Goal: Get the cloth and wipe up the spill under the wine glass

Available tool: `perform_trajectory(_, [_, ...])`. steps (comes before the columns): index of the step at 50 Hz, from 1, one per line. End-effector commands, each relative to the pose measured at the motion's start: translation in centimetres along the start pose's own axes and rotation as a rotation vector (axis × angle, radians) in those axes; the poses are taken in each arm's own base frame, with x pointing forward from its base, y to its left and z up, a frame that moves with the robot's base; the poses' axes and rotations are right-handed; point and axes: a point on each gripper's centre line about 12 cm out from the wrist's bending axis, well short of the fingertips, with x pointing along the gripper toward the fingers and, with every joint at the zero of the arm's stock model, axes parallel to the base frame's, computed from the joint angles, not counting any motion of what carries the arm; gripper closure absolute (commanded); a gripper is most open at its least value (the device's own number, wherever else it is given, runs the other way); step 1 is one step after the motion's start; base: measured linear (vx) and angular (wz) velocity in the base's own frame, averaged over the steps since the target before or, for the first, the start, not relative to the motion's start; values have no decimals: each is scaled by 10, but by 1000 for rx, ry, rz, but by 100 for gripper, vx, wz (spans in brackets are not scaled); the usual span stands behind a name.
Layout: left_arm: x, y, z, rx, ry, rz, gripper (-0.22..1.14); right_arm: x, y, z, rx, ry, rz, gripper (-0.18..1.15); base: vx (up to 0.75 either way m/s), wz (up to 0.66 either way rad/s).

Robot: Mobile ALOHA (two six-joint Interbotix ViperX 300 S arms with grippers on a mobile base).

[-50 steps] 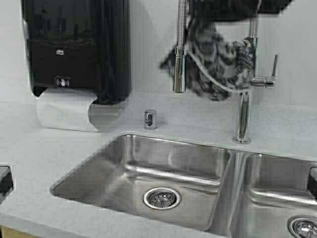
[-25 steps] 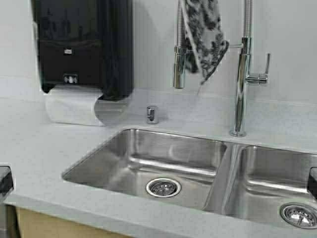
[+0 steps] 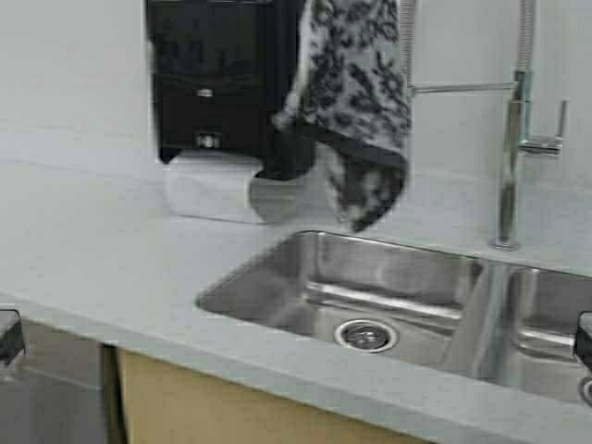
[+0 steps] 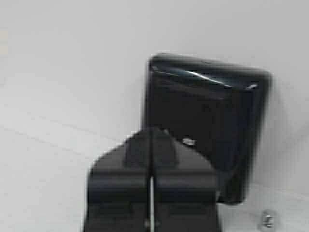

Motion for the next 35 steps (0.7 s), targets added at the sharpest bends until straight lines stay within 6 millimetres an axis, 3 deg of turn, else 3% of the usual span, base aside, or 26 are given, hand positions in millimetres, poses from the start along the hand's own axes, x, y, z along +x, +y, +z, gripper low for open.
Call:
perform_trajectory(1, [2, 0, 3, -4, -3, 1, 89, -7, 1, 14, -2, -43, 5, 90, -13, 33])
perform_trajectory(18, [3, 0, 4, 0, -6, 1, 89, -28, -3, -45, -15, 83, -4, 90, -13, 52])
perform_trajectory(35, [3, 0, 4, 1, -7, 2, 89, -28, -11, -45, -55, 11, -29, 90, -10, 62])
